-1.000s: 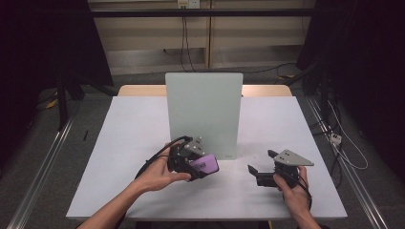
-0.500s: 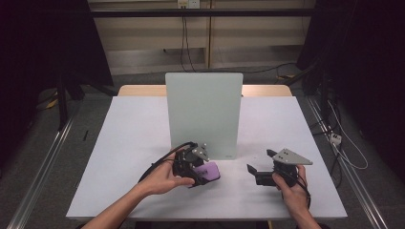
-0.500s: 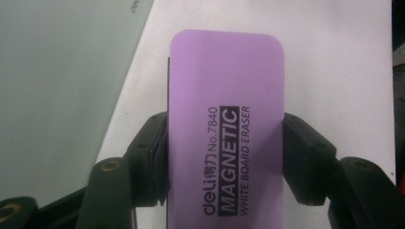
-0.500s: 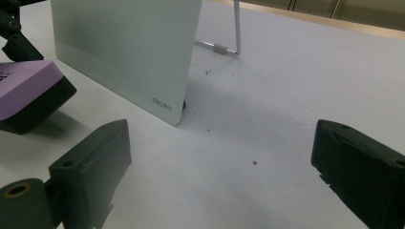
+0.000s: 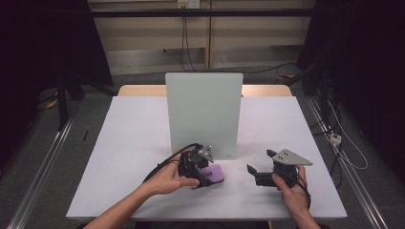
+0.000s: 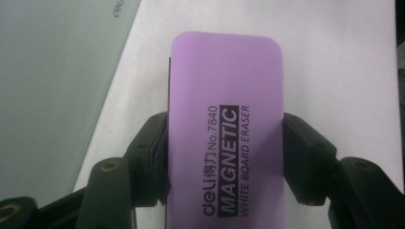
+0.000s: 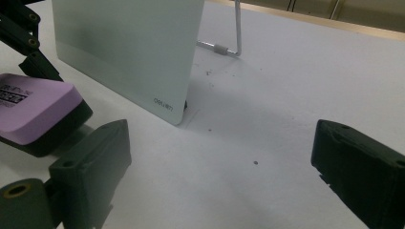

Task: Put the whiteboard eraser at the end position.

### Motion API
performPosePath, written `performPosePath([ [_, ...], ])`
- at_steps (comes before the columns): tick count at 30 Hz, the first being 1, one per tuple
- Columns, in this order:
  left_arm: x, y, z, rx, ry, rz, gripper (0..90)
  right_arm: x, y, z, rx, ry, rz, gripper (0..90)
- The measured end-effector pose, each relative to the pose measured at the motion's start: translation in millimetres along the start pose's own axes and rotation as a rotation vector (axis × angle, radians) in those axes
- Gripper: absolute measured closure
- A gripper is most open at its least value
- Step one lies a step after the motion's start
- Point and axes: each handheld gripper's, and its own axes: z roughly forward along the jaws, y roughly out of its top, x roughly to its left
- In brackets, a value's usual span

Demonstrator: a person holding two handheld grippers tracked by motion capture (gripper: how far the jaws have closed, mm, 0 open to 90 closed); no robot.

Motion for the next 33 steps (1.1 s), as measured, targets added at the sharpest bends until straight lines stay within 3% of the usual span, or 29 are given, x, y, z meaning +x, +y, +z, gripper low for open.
performPosePath([
  [6,2.4,-2.0,2.5,-0.018,-0.016,-0.026,40.7,-0.4,-0.4,-2.0,-0.001,-0.005,0.002,6.4],
  [11,1.9,-1.0,7.3,0.015,-0.002,-0.012,40.6,0.0,-0.3,-0.9,0.001,-0.003,-0.002,6.3],
  [16,1.6,-4.0,10.4,0.002,0.008,-0.032,39.5,0.2,-0.2,-0.9,0.002,-0.003,-0.001,6.3],
  [21,2.5,-5.8,13.1,-0.003,0.013,-0.032,34.3,-0.1,-0.3,-0.6,0.003,-0.003,-0.001,6.3],
  [26,3.9,-6.0,12.2,0.000,0.038,-0.041,23.3,-0.1,-0.3,-0.4,0.002,-0.003,0.000,6.3],
  [27,3.0,-6.7,13.4,-0.031,0.046,-0.055,22.0,-0.4,-0.2,-0.3,0.002,-0.004,0.000,6.3],
  [33,2.2,-5.6,4.9,-0.065,0.069,-0.061,12.8,-0.2,0.0,0.0,0.002,-0.002,-0.001,6.3],
])
